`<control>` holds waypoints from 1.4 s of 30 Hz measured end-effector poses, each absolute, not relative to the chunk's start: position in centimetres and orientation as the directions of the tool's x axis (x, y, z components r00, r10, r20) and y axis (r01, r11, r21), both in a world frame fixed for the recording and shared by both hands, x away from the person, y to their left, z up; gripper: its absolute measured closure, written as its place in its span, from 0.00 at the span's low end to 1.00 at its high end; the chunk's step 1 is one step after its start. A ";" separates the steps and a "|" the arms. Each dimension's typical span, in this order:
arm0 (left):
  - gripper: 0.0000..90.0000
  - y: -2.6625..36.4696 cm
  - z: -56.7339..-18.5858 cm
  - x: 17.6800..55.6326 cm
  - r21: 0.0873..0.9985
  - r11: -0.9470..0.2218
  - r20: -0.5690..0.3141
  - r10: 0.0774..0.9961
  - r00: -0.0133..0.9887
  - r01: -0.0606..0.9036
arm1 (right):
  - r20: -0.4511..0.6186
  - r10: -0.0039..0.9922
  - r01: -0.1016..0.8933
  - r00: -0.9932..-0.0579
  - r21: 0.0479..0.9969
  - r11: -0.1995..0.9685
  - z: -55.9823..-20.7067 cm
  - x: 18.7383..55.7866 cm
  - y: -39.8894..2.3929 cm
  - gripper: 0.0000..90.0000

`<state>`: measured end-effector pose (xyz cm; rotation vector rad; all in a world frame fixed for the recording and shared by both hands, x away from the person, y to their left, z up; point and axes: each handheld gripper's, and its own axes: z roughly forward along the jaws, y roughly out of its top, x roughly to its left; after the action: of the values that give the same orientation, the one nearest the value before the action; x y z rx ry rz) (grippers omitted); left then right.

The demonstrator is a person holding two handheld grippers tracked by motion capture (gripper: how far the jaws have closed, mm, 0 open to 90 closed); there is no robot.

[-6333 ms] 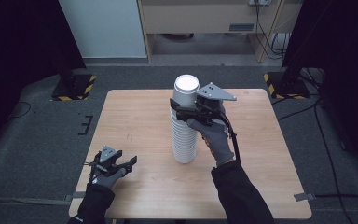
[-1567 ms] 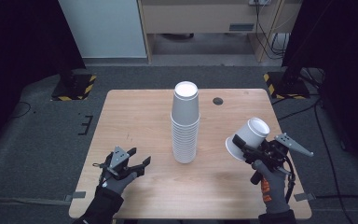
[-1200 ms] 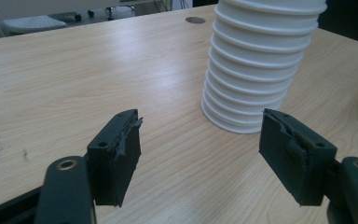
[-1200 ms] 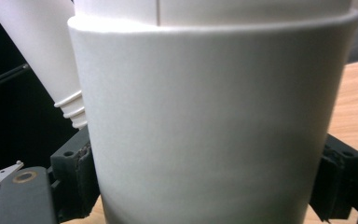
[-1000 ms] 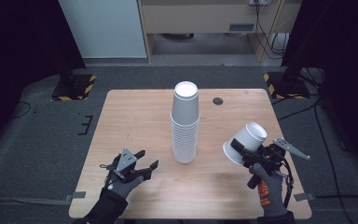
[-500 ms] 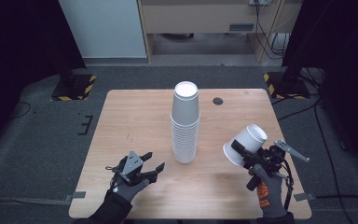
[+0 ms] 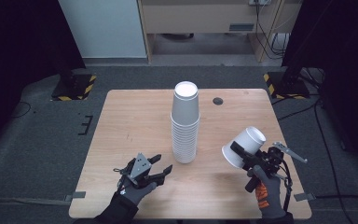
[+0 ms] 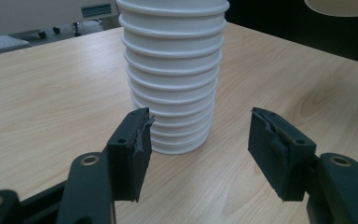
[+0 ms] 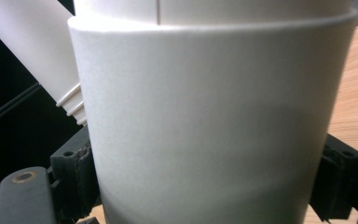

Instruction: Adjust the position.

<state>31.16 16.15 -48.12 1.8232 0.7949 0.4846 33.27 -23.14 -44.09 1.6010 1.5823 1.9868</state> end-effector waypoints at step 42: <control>0.53 9.1 -47.3 31.9 0.944 -0.244 -0.027 0.610 0.792 0.220 | 0.676 0.610 0.483 -0.413 0.731 -0.483 -44.4 33.2 -22.9 0.17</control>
<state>31.92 9.06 -47.29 1.8176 0.6390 0.4174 33.19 -22.91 -44.43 1.6459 1.5439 2.0469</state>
